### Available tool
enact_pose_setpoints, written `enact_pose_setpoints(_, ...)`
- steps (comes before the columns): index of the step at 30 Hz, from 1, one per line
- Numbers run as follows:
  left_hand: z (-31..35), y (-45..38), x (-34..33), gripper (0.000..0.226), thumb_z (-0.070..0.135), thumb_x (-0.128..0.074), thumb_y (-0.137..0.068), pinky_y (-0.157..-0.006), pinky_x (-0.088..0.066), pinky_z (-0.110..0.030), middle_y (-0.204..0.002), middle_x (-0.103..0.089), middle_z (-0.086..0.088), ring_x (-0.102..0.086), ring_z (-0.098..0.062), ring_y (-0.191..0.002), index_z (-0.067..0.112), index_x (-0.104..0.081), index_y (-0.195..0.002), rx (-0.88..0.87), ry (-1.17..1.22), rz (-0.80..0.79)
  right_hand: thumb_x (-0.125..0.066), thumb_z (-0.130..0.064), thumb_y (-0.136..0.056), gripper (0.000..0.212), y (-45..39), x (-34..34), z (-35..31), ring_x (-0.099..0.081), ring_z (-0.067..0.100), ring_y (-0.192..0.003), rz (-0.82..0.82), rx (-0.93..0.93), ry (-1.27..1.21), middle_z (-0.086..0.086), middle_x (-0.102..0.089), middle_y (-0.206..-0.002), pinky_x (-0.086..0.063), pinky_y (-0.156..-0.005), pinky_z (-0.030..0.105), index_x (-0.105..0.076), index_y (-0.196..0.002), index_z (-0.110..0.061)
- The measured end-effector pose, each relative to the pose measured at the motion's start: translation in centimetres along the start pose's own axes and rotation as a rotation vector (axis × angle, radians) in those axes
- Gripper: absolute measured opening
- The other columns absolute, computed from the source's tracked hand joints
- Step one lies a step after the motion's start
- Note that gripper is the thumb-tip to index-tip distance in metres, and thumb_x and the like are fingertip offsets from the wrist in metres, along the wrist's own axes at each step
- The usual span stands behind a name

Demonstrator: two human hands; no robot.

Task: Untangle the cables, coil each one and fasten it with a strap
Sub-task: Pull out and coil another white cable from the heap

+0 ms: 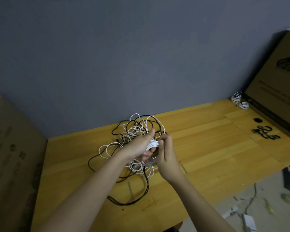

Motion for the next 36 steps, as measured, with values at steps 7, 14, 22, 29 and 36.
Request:
enact_pose_setpoints(7, -0.4, -0.8, -0.7, 0.054, 0.054, -0.035, -0.097, -0.062, -0.040, -0.033, -0.049, -0.048, 0.005, -0.054, -0.020, -0.055, 0.018, -0.043, -0.058, -0.262, -0.184, 0.361, -0.032, -0.033, -0.099, 0.012, -1.5, 0.8, 1.8, -0.043, 0.001, -0.063, 0.110, -0.121, -0.056, -0.009, -0.045, -0.078, -0.034, -0.060, 0.019, -0.041, -0.092, -0.028)
enact_pose_setpoints(14, -0.9, -1.4, -1.7, 0.039, 0.044, -0.046, -0.097, -0.045, -0.027, -0.020, -0.046, -0.042, 0.008, -0.043, -0.003, -0.043, 0.020, -0.052, -0.066, -0.381, -0.289, 0.434, -0.032, -0.035, -0.099, 0.037, -0.2, 1.1, 3.3, -0.054, 0.011, -0.092, 0.173, -0.150, -0.012, -0.009, -0.060, -0.094, -0.042, -0.079, 0.026, -0.060, -0.103, -0.011)
enact_pose_setpoints(22, -0.1, -5.1, -5.3, 0.045, 0.046, -0.045, -0.097, -0.056, -0.035, -0.034, -0.058, -0.047, 0.000, -0.046, -0.016, -0.053, 0.007, -0.057, -0.078, -0.390, -0.277, 0.282, -0.027, -0.042, -0.097, 0.036, 1.3, 4.7, 5.4, -0.058, 0.014, -0.093, 0.089, -0.262, 0.009, 0.000, -0.059, -0.108, -0.040, -0.075, 0.019, -0.046, -0.122, -0.024)
enact_pose_setpoints(29, 1.5, -9.8, -10.8, 0.040, 0.042, -0.034, -0.101, -0.067, -0.043, -0.039, -0.067, -0.053, 0.000, -0.062, -0.028, -0.076, 0.014, -0.059, -0.091, -0.324, -0.379, 0.206, -0.037, -0.026, -0.103, 0.013, 0.1, 9.7, 9.9, -0.055, 0.022, -0.064, 0.177, -0.381, 0.021, 0.001, -0.061, -0.078, -0.040, -0.058, 0.032, -0.049, -0.097, -0.026)
enact_pose_setpoints(36, 4.5, -19.3, -21.2, 0.041, 0.035, -0.031, -0.104, -0.076, -0.038, -0.033, -0.098, -0.065, -0.011, -0.059, -0.028, -0.097, 0.010, -0.064, -0.102, -0.257, -0.446, 0.142, -0.038, -0.023, -0.103, 0.022, -1.4, 19.9, 19.0, -0.063, 0.020, -0.066, 0.256, -0.470, 0.048, -0.001, -0.063, -0.081, -0.045, -0.057, 0.034, -0.049, -0.090, -0.037)
Point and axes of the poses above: each hand's wrist, its own y-axis away from the middle knuckle, its own x-axis out of the back of the hand, z = x × y, the point moved 4 cm from there along -y, towards the middle knuckle
